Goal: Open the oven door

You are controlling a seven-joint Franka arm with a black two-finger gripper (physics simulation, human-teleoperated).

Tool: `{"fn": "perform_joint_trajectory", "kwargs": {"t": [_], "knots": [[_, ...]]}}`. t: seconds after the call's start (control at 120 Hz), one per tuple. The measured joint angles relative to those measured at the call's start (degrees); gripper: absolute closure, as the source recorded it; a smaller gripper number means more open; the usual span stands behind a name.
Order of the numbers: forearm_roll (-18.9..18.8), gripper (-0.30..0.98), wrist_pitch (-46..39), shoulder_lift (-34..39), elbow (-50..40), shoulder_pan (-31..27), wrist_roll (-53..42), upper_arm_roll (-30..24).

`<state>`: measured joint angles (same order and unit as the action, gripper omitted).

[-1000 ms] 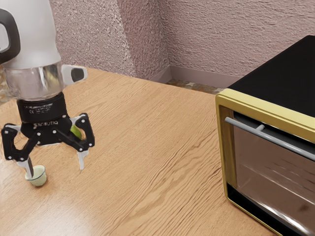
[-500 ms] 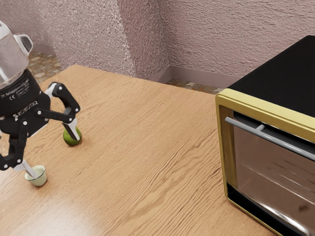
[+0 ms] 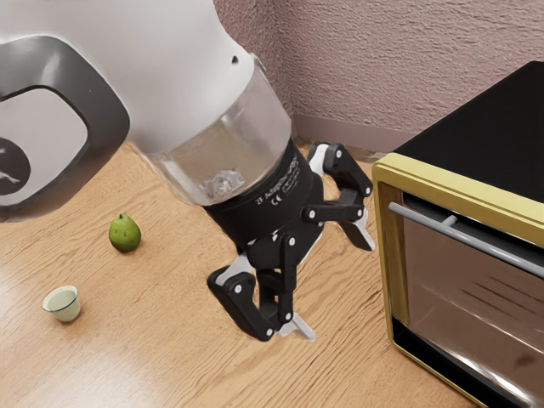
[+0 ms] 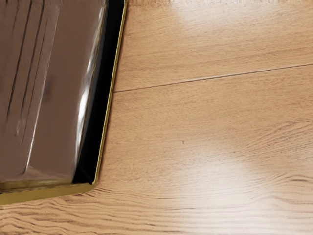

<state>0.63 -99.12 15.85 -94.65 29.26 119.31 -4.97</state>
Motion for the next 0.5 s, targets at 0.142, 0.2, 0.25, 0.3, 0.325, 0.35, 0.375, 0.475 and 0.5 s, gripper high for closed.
{"fn": "perform_joint_trajectory", "kwargs": {"t": [0.142,0.2,0.25,0.3,0.325,0.35,0.375,0.475,0.5], "knots": [[-0.9,0.00,-2.8,-2.5,1.6,0.6,1.8,-2.5],[-2.2,0.00,-3.5,-2.9,1.7,0.6,2.4,-3.1],[-3.3,0.00,-4.2,-3.5,1.8,0.4,2.6,-3.5],[-4.0,0.00,-5.0,-4.3,1.8,0.3,2.6,-3.7],[-4.3,0.00,-5.4,-4.7,1.8,0.3,2.6,-3.8],[-4.5,0.00,-5.8,-5.1,1.8,0.2,2.6,-3.8],[-4.7,0.00,-6.2,-5.5,1.8,0.2,2.6,-3.8],[-5.2,0.00,-7.8,-7.3,2.7,0.2,2.6,-3.9],[-5.3,0.00,-8.1,-7.8,3.0,0.2,2.6,-3.9]]}}
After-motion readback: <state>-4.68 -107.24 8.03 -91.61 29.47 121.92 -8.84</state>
